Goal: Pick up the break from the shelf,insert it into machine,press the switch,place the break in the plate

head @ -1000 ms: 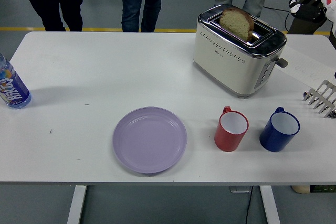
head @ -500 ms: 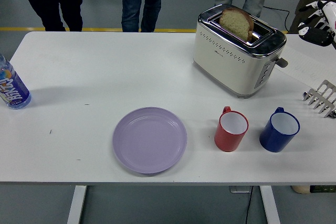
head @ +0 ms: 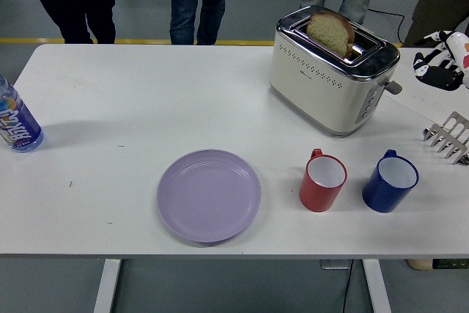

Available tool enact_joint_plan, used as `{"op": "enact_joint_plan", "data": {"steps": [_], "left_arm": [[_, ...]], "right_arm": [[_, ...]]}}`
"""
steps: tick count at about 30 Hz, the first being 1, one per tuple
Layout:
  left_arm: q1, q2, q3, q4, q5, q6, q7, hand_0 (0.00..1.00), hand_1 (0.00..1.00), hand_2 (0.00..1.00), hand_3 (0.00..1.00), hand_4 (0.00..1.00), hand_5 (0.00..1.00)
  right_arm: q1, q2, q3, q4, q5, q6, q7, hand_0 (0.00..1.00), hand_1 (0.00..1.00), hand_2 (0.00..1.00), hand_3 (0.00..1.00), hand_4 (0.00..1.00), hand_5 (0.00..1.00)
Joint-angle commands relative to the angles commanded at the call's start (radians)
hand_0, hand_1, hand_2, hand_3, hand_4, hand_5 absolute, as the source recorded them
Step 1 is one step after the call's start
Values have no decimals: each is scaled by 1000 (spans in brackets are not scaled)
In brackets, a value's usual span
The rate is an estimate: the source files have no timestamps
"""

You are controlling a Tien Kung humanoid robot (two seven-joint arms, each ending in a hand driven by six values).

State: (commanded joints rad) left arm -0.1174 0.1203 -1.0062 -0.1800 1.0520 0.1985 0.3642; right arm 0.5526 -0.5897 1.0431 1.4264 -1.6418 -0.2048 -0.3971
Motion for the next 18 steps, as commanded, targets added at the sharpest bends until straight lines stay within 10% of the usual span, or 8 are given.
{"op": "enact_joint_plan", "data": {"steps": [18], "left_arm": [[0, -4, 1, 0, 0, -2, 1, 631, 495, 472, 539, 333, 806]], "right_arm": [[-39, 23, -36, -18, 4, 6, 2, 289, 268, 459, 674, 425, 219]]}}
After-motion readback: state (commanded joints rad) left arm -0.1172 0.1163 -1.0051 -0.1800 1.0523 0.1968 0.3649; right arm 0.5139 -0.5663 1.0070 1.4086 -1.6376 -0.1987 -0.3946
